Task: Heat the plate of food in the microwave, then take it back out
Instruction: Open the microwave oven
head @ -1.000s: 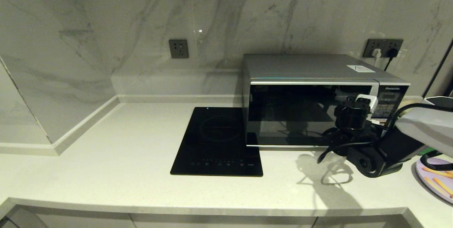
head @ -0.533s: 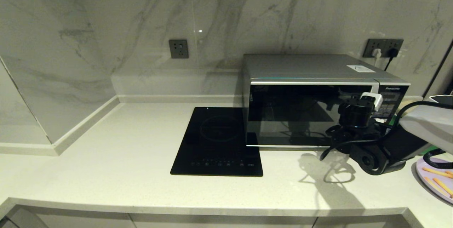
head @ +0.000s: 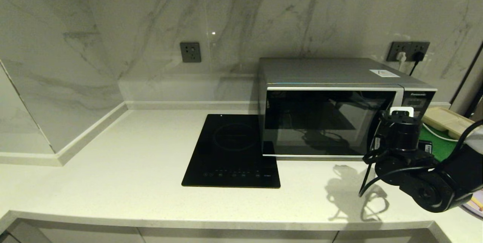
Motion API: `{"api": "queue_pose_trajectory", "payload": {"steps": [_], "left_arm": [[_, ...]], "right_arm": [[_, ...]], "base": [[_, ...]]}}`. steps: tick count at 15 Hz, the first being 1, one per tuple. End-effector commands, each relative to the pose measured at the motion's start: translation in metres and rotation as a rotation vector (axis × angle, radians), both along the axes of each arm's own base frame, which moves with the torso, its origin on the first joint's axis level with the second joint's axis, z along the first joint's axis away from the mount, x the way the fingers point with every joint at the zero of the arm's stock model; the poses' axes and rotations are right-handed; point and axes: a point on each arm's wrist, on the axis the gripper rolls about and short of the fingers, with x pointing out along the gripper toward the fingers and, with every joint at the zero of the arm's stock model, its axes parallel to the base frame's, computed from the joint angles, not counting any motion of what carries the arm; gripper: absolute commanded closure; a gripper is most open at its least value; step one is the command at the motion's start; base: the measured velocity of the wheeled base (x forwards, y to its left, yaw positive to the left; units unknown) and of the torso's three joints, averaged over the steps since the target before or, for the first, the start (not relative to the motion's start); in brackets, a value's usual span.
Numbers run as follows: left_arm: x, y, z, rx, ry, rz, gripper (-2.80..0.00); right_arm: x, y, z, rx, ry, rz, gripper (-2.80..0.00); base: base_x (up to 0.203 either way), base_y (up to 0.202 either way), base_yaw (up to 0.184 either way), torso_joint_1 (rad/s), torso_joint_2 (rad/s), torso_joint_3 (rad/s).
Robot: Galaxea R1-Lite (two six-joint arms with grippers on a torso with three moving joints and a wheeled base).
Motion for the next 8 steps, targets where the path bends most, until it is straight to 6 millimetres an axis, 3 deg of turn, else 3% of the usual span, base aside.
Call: {"api": "queue_pose_trajectory", "payload": {"steps": [1,5,8], "left_arm": [[0.000,0.000,0.000,-0.001,0.000,0.000,0.00],[0.000,0.000,0.000,-0.001,0.000,0.001,0.00],[0.000,0.000,0.000,-0.001,0.000,0.000,0.00]], "right_arm": [[-0.015,0.001,0.003,0.000,0.018,0.043,0.00],[-0.036,0.016,0.019,-0.011,0.045,0.168,0.00],[-0.035,0.017,0.017,-0.017,0.072,0.175,0.00]], "base": [[0.000,0.000,0.000,0.000,0.00,0.000],[0.000,0.000,0.000,0.000,0.00,0.000],[0.000,0.000,0.000,0.000,0.00,0.000]]}}
